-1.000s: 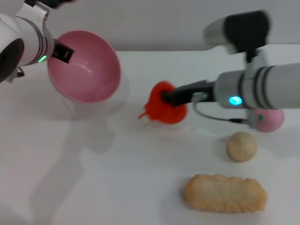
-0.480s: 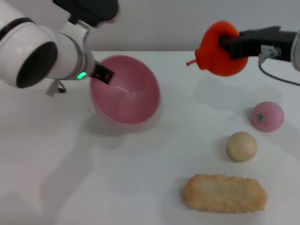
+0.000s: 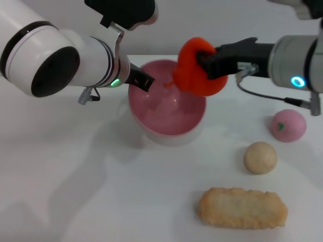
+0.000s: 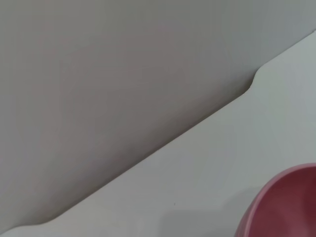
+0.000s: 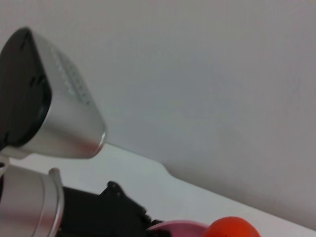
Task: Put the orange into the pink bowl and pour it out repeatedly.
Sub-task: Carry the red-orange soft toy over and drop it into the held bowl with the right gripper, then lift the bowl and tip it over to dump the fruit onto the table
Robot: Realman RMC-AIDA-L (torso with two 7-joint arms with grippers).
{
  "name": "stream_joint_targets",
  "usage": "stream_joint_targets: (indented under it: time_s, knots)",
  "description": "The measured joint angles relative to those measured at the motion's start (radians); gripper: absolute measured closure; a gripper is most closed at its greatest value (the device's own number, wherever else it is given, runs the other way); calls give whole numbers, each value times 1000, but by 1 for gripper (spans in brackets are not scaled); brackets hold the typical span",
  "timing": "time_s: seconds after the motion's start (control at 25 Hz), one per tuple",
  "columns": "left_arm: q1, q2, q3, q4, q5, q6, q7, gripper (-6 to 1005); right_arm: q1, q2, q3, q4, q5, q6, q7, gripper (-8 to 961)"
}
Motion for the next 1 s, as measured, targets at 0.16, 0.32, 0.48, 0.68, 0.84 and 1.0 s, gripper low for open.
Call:
stream_joint_targets:
  time_s: [0.16,0.32,0.48,0.68,0.84,1.0]
  knots:
    - [-2,0,0,-1,-1,5,0,952,23,0,-7,39,3,-6,2,858]
    - [-3,1,0,-1,-2,12,0,952,40,-2,-8,70,3,-9,2,805]
    - [-7,0,-2,-1,-3,13,7,952,48,-2,0,81,4,-11,2,739]
    - [-13,0,2,-1,-4,17,16,952,53,-2,24,81,4,-20,2,649]
    - [-10,0,31,10,-3,38,66,952,16,-1,130,64,-6,-15,27,556]
    - [4,0,96,50,40,96,144,952,-42,-2,334,88,3,21,47,394]
